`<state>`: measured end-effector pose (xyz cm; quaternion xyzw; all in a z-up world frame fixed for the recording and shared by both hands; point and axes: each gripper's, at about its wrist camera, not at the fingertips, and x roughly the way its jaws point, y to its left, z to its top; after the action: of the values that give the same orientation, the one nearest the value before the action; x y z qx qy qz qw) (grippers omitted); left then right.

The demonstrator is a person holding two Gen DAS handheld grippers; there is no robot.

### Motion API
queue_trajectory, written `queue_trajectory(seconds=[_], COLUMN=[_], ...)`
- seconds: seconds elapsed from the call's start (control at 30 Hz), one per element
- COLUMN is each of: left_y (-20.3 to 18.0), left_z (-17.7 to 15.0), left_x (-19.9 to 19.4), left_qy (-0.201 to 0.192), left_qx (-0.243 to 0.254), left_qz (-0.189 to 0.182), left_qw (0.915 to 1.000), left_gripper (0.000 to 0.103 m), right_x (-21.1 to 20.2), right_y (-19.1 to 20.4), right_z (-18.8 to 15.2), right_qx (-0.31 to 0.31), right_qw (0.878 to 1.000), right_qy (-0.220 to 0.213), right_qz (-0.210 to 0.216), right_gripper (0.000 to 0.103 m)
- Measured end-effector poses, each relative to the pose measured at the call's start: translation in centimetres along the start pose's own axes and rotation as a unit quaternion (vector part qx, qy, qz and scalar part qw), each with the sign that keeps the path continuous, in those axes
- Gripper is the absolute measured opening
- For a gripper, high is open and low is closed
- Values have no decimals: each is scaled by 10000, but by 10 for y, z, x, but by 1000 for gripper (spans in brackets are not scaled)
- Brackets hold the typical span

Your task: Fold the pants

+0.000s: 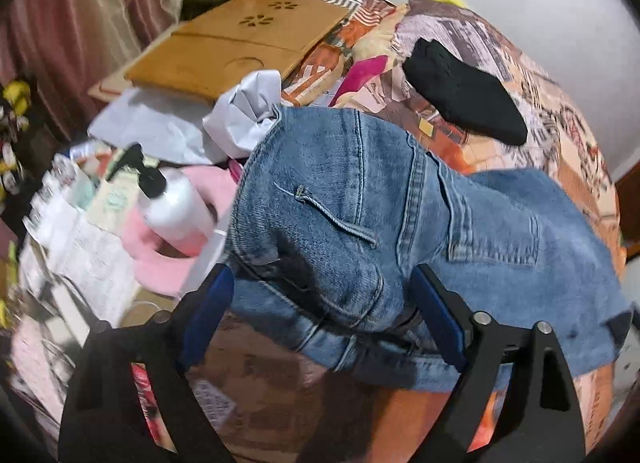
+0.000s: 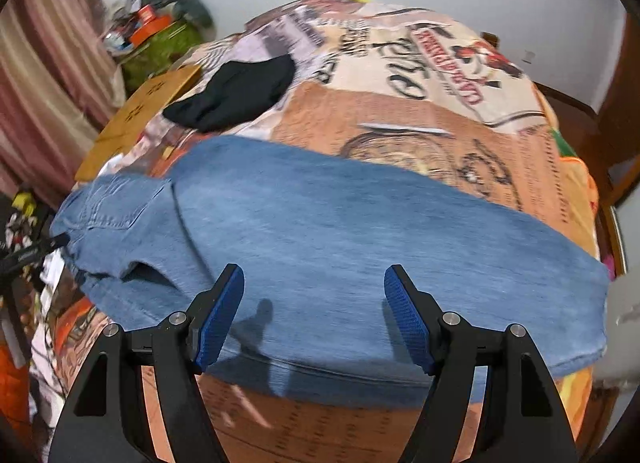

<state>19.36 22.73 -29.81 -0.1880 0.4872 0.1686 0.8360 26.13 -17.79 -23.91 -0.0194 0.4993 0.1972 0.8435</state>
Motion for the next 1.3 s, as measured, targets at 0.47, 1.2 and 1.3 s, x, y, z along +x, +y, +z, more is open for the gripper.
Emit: queue_trajectory(seconds=[0.47,1.2,1.3], left_y=[4,-5,-23], left_z=[10,-4,5], left_x=[-24,-23,-41], left_qy=[-414,-351,-705], left_qx=[200,1036,1136], left_qz=[-205,808,815], left_qw=[9987,9907,9877], left_gripper=[24,59,77], right_x=[19,-13,-33], right_y=[9,-33,-64], right_z=[-17,-36,-47], right_qx=[-160,335,681], right_qw=[9993,9992,9962], right_qy=[264,16,-99], right_qz=[211,-224,-540], right_gripper=[69,69,69])
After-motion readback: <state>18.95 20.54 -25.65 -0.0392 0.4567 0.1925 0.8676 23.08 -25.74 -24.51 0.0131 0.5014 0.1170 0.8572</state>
